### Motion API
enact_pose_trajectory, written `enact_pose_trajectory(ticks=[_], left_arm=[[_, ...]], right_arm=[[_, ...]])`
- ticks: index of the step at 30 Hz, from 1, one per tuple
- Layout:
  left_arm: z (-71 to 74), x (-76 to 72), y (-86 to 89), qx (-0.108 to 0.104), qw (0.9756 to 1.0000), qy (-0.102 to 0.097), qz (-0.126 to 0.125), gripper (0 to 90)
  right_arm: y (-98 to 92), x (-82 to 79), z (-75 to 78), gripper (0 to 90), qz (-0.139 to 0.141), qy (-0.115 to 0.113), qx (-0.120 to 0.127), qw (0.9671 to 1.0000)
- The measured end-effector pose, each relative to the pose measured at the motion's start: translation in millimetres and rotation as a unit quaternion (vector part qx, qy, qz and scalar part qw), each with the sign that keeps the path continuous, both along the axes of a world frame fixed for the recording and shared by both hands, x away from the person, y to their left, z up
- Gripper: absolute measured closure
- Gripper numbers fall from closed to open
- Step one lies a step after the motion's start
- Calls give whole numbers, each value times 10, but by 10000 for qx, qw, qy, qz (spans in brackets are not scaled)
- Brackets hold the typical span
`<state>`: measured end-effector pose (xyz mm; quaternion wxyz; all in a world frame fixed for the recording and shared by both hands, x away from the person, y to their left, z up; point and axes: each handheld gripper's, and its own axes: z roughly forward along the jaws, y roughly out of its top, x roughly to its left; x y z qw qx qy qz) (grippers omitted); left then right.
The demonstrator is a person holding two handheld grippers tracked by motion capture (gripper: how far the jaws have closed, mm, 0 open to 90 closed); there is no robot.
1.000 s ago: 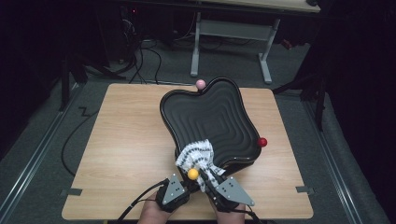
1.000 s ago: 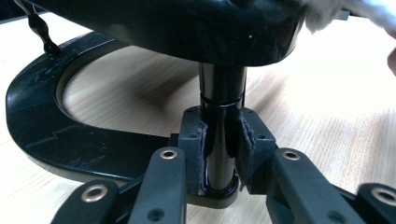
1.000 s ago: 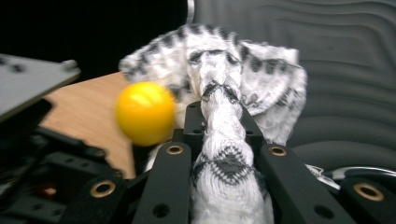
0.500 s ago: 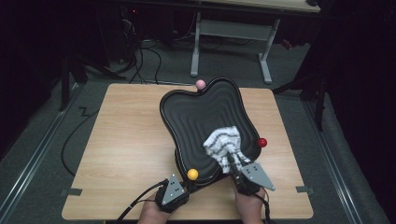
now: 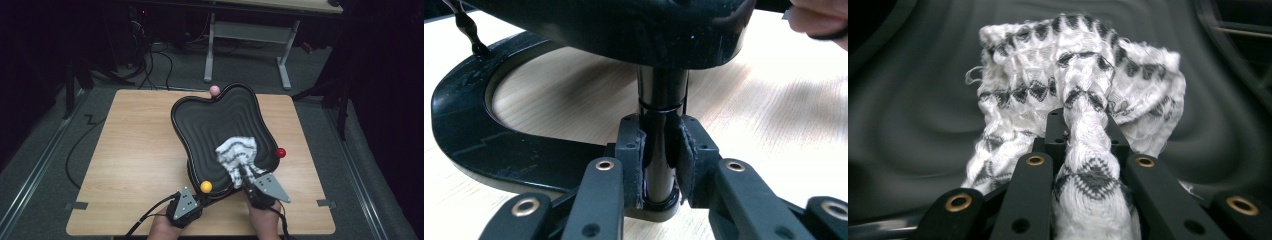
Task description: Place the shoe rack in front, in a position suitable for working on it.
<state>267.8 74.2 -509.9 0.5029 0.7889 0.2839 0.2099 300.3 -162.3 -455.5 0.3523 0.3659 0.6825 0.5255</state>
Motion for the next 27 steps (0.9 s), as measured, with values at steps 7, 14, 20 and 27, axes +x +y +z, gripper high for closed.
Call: enact_pose_trajectory(ticks=[7,14,20,27], left_arm=[[1,4,1,-3,10000,16,-9,741],[1,6,0,-12,10000,26,-21,742],[1,1,7,1,10000,28,-19,741],[3,-12,13,10,10000,32,-16,741]], right_arm=[[349,-239,-25,801,1019,76,79,9947],[399,-289,-44,803,1019,-60,-113,9947],[229,-168,-26,804,581,-35,-53,9983],[-206,90,5,803,-152,69,160,9997]])
